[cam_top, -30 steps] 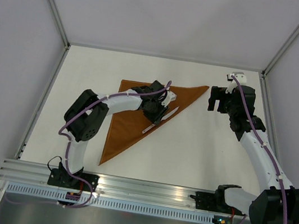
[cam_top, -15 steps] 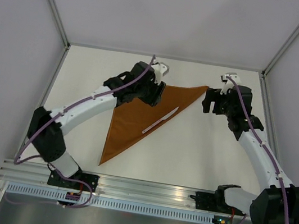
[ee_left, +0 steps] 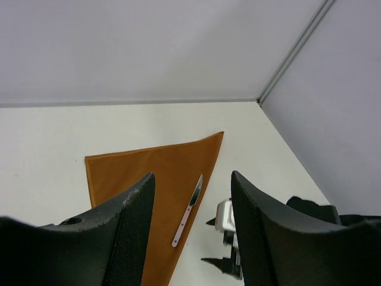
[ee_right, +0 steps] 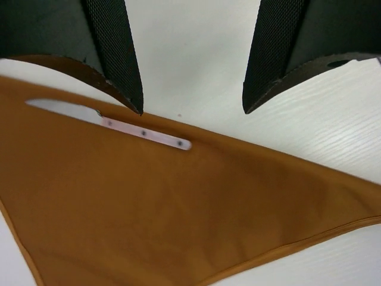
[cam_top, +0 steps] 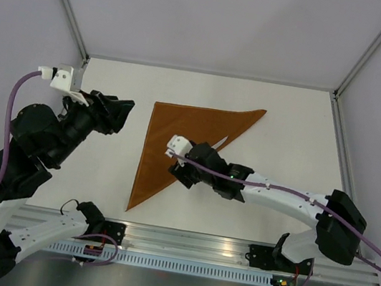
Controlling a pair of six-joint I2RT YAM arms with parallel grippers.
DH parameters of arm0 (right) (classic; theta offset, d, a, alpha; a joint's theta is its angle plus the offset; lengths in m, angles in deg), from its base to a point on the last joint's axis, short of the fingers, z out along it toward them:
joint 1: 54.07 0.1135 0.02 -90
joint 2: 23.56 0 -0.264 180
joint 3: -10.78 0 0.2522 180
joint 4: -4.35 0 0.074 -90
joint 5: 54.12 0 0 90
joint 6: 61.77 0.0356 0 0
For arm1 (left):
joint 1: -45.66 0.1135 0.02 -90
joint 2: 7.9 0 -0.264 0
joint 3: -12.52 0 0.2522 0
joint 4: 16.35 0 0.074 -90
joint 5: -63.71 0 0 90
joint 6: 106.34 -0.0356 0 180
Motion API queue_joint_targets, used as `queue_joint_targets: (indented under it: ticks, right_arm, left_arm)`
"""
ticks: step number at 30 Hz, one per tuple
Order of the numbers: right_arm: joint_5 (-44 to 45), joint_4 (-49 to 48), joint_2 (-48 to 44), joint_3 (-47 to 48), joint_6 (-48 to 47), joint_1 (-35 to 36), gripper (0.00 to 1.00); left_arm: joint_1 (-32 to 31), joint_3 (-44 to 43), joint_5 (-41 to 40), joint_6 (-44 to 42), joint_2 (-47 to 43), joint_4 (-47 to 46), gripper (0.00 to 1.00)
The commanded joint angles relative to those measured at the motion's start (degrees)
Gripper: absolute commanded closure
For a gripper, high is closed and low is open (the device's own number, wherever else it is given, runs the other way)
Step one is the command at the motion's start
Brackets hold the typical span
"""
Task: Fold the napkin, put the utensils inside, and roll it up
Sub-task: Fold the napkin
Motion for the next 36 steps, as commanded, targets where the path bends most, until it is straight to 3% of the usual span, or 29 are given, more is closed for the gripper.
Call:
queue_joint_targets:
  ticks: [1,7,12,20,36]
  right_arm:
    - [4.60,-9.66,3.03,1.76,-5.67,5.40,0.27]
    - [8.18,-18.91,14.52,2.28,-10.59,18.22,0.30]
    - [8.99,-23.65,20.78,5.18,-12.88,24.04,0.33]
    - [10.92,-25.94,28.61,8.70,-14.47,26.85,0.36]
    - [13.21,-27.35,35.12,13.01,-15.52,30.11,0.36]
  left_arm:
    - [0.00,2.00,-3.76,3.10,-0.87,6.85,0.41]
    - [0.00,1.91,-5.96,3.45,-3.77,9.23,0.42]
    - [0.00,2.62,-7.98,3.53,-6.06,10.71,0.42]
    - [0.00,3.76,-9.91,4.06,-7.99,12.04,0.42]
    - [0.09,5.17,-10.27,5.03,-6.24,11.51,0.42]
